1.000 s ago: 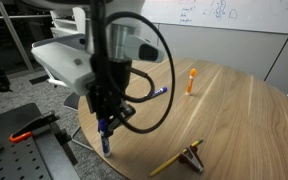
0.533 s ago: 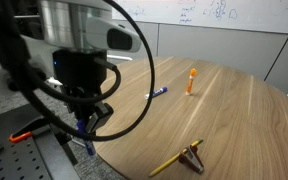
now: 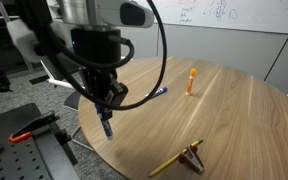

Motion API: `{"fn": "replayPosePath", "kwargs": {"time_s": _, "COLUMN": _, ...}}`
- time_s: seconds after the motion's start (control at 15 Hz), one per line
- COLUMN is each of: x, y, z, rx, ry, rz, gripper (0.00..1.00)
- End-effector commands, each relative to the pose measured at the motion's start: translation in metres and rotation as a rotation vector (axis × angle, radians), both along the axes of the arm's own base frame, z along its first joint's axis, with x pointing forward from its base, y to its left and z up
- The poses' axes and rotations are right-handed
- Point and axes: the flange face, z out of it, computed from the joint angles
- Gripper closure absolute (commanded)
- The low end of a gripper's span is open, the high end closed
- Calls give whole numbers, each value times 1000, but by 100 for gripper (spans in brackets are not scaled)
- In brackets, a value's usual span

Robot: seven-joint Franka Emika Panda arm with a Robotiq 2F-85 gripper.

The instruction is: Move the blue marker on the right to the left

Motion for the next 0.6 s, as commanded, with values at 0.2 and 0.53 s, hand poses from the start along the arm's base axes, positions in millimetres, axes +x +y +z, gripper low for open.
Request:
{"fn": "replayPosePath", "kwargs": {"time_s": 0.2, "x": 51, "y": 13, "z": -13, "rx": -27, "ry": -20, "rz": -70, "gripper": 95}}
{"fn": "replayPosePath", "kwargs": {"time_s": 0.53, "x": 64, "y": 14, "z": -23, "rx": -28, "ry": -12, "rz": -85, "gripper": 95}}
